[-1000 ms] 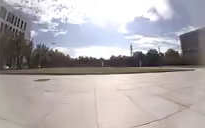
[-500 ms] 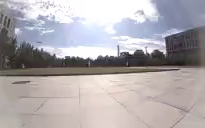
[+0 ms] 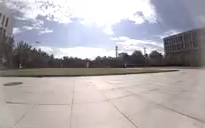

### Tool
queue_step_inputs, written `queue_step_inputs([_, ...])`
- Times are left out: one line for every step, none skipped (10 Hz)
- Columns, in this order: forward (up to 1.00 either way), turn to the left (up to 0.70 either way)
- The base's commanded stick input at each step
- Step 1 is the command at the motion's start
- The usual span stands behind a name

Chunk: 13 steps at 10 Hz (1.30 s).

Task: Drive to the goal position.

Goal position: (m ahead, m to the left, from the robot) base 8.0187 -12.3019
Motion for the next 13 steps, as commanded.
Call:
queue_step_inputs([0.70, -0.01])
queue_step_inputs([0.70, -0.01])
queue_step_inputs([0.70, -0.01])
queue_step_inputs([0.70, -0.01])
queue_step_inputs([0.70, -0.01])
queue_step_inputs([0.70, -0.01])
queue_step_inputs([0.70, -0.01])
queue_step_inputs([0.70, -0.01])
queue_step_inputs([0.70, -0.01])
queue_step_inputs([0.70, -0.01])
queue_step_inputs([0.70, -0.01])
queue_step_inputs([0.70, -0.01])
queue_step_inputs([0.70, -0.01])
